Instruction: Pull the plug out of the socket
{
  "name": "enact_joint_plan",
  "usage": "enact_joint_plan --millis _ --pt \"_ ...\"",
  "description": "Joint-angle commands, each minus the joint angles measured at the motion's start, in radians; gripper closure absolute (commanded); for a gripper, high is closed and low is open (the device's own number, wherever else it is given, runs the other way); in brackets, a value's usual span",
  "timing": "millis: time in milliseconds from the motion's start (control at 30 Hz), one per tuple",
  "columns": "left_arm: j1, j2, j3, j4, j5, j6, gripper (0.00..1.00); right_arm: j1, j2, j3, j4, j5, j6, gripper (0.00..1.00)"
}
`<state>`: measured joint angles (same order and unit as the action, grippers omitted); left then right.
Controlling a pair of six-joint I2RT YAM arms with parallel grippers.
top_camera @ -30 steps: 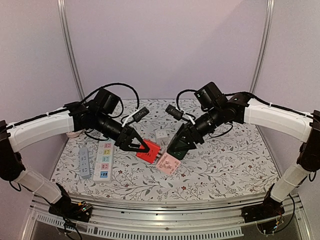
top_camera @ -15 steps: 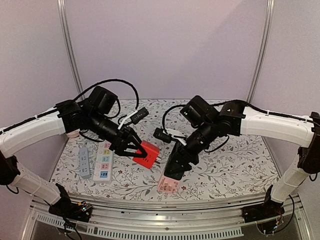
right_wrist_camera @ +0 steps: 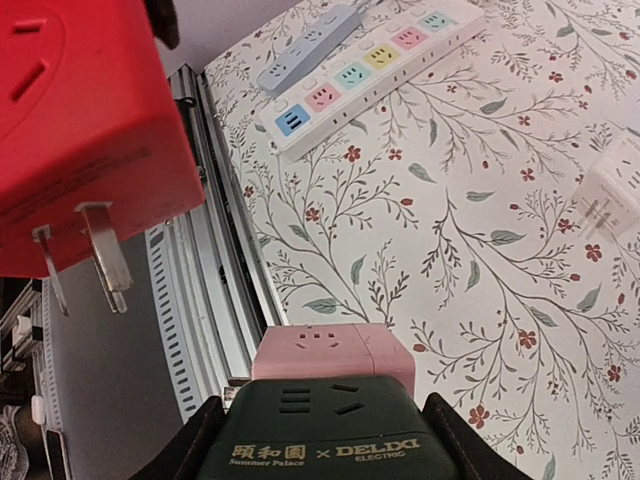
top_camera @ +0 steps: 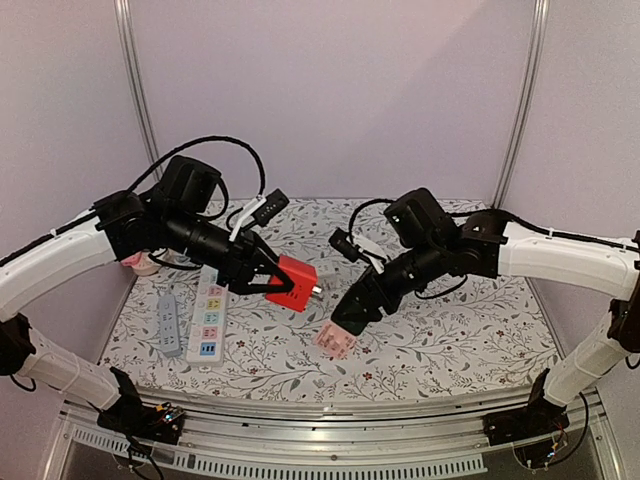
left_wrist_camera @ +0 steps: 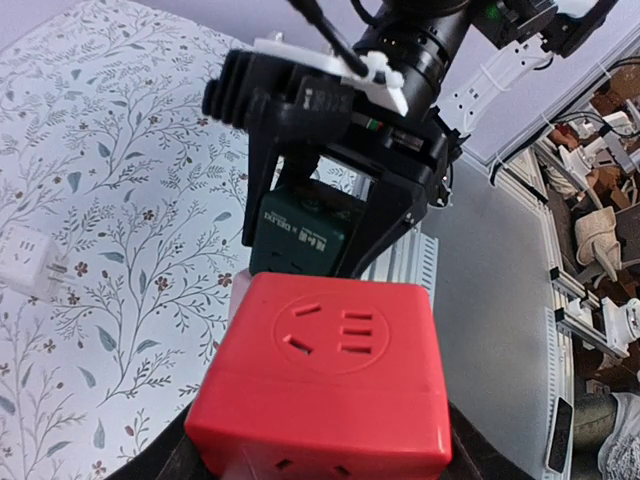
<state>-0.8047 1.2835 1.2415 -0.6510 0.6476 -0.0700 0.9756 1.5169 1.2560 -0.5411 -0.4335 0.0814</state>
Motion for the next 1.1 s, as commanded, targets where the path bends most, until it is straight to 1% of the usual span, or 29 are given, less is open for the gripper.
enact_joint_plan --millis 0,100,167,233,300,333,400,500,600,700,867,1067 --pt "0.004 -0.049 -0.005 0.046 -0.131 -0.107 0.77 -0.082 -0.066 -0.026 0.15 0.028 0.08 0.69" --pt "0.004 -0.12 -0.109 0.117 -0.24 -0.246 0.77 -0.133 -0.086 -0.043 0.176 0.051 0.093 0.69" --pt "0.001 -0.164 -0.2 0.16 -0.379 -0.323 0.76 -0.161 -0.108 -0.053 0.194 0.064 0.117 0.69" --pt "0.001 -0.152 -0.246 0.121 -0.523 -0.383 0.77 -0.176 -0.132 -0.07 0.218 0.079 0.139 0.69" --pt "-0.001 -0.112 -0.275 0.086 -0.626 -0.447 0.78 -0.178 -0.16 -0.091 0.214 0.136 0.131 0.69" --pt "-0.012 -0.093 -0.294 0.101 -0.669 -0.491 0.79 -0.18 -0.172 -0.105 0.211 0.167 0.119 0.69" --pt "-0.036 -0.079 -0.345 0.187 -0.706 -0.539 0.79 -0.183 -0.199 -0.145 0.229 0.203 0.102 0.69" --pt "-0.073 -0.045 -0.395 0.332 -0.756 -0.632 0.79 -0.184 -0.245 -0.222 0.341 0.11 0.111 0.69" --pt "-0.09 0.028 -0.37 0.396 -0.784 -0.668 0.78 -0.185 -0.28 -0.285 0.43 0.069 0.138 0.68" --pt "-0.093 0.124 -0.294 0.407 -0.79 -0.643 0.78 -0.184 -0.306 -0.319 0.446 0.105 0.116 0.68" --pt "-0.082 0.297 -0.145 0.348 -0.776 -0.577 0.76 -0.184 -0.326 -0.344 0.455 0.156 0.09 0.68" --pt "-0.057 0.412 -0.068 0.335 -0.76 -0.57 0.77 -0.184 -0.332 -0.369 0.472 0.157 0.092 0.68"
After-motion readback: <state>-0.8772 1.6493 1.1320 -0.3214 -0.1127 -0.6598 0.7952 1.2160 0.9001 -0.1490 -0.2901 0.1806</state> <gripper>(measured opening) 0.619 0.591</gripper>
